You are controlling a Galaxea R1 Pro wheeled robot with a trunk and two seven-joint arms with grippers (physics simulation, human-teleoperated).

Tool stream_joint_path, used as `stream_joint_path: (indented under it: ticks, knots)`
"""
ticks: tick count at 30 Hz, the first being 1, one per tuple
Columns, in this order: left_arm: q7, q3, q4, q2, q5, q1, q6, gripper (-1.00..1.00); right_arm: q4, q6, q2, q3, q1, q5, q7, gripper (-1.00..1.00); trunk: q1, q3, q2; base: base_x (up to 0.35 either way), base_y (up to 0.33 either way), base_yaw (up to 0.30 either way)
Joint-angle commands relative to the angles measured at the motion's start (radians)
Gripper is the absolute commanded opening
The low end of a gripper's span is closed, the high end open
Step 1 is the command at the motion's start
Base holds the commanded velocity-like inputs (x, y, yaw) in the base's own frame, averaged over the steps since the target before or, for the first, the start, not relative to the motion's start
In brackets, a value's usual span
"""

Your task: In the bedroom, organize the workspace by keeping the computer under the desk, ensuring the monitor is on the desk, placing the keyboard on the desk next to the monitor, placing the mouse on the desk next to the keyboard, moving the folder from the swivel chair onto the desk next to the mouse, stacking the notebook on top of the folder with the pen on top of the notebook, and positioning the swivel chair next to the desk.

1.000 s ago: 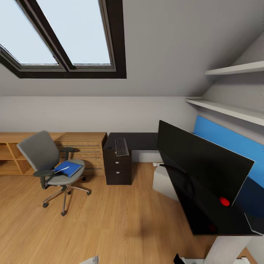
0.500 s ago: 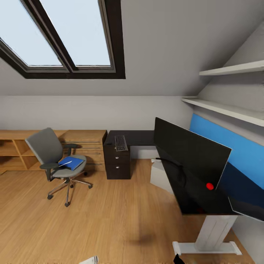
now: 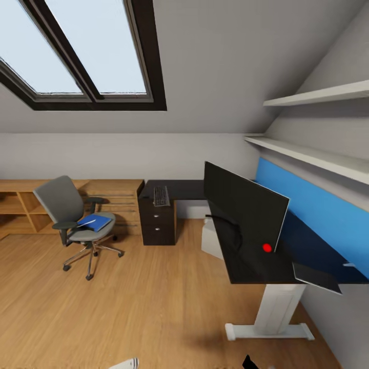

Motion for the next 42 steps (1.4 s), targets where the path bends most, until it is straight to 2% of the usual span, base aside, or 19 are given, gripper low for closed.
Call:
stream_joint_path:
  ticks: [1,8,14,21,25,30,33,35,38,39,42]
  knots:
    - [0.007,-0.003,-0.002,0.0,0.004,0.0,0.004,1.0,-0.001,-0.001,0.0,0.008,0.0,-0.002,-0.008,1.0,0.0,0.0,-0.001,-0.213,-0.299,0.0]
    - [0.008,-0.004,-0.002,0.001,0.003,0.0,0.004,1.0,0.001,-0.001,-0.008,0.007,0.0,-0.003,-0.008,1.0,0.0,0.0,-0.001,-0.208,-0.302,0.0]
    - [0.007,-0.003,-0.002,0.001,0.003,0.0,0.004,1.0,0.005,-0.001,-0.047,0.006,0.0,-0.007,-0.009,1.0,0.0,0.0,-0.001,-0.207,-0.302,0.0]
    - [0.006,-0.002,-0.002,0.002,0.003,0.0,0.003,1.0,-0.001,-0.003,-0.071,0.005,0.0,-0.006,-0.009,1.0,0.0,0.0,-0.001,-0.207,-0.303,0.0]
    - [0.005,-0.001,-0.002,0.003,0.003,0.0,0.003,1.0,-0.004,-0.004,-0.101,0.004,0.0,-0.007,-0.009,1.0,0.0,0.0,-0.001,-0.207,-0.302,0.0]
    - [0.004,0.002,-0.002,0.003,0.004,0.0,-0.015,1.0,-0.006,-0.005,-0.122,0.007,0.001,-0.005,-0.001,1.0,0.0,0.0,-0.001,-0.18,-0.265,0.0]
    - [0.004,0.006,-0.002,0.004,0.004,0.0,-0.078,1.0,-0.005,-0.01,-0.123,0.009,0.0,-0.002,0.059,1.0,0.0,0.0,-0.001,-0.044,-0.077,0.0]
    - [0.004,0.006,-0.002,0.004,0.005,0.0,-0.089,1.0,-0.006,-0.012,-0.124,0.01,0.0,-0.001,0.096,1.0,0.0,0.0,-0.001,-0.019,-0.033,0.0]
    - [0.004,0.007,-0.002,0.005,0.005,0.0,-0.101,1.0,-0.01,-0.012,-0.136,0.009,0.0,0.0,0.196,1.0,0.0,0.0,-0.001,-0.009,-0.015,0.0]
    - [0.004,0.008,-0.002,0.007,0.005,0.0,-0.104,1.0,-0.021,-0.006,-0.16,0.007,0.0,-0.002,0.249,1.0,0.0,0.0,-0.001,-0.004,-0.008,0.0]
    - [0.004,0.008,-0.002,0.009,0.006,0.0,-0.106,1.0,-0.066,0.028,-0.211,0.004,-0.001,-0.007,0.304,1.0,0.0,0.0,-0.001,-0.003,-0.005,0.0]
